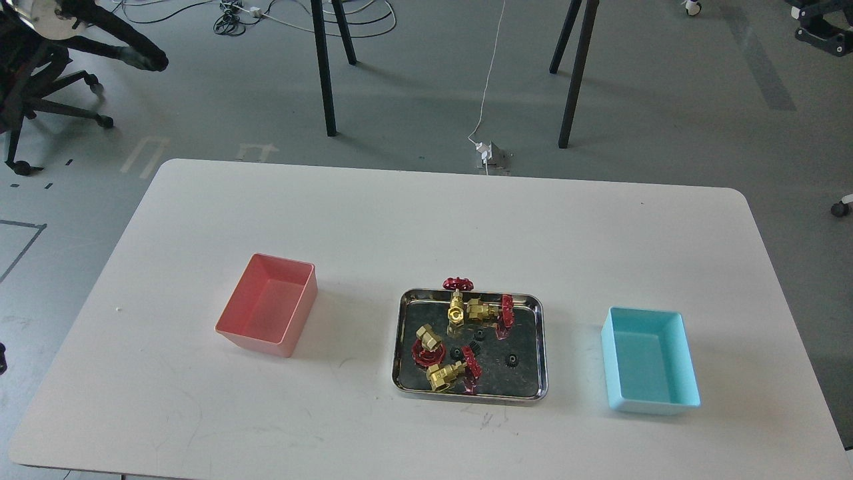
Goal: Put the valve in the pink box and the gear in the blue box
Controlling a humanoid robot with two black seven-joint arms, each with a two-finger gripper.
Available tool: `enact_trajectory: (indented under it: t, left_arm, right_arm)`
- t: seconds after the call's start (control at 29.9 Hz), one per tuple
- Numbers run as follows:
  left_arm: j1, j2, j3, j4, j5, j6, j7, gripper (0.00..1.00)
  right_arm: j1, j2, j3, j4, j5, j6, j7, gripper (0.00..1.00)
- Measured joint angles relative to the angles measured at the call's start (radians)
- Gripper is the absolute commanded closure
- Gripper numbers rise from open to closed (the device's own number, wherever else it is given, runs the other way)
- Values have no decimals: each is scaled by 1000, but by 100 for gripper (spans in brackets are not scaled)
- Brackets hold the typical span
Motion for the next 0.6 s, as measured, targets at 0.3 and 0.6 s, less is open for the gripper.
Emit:
enact_trajectory:
  t: [0.3,0.6]
  left_arm:
    - [56,5,-53,-2,15,62,-23,0]
    - [220,55,-206,-25,-39,-18,-344,2]
  right_arm:
    - [2,0,1,16,0,-2,0,1]
    - [10,11,34,16,-5,-1,10,1]
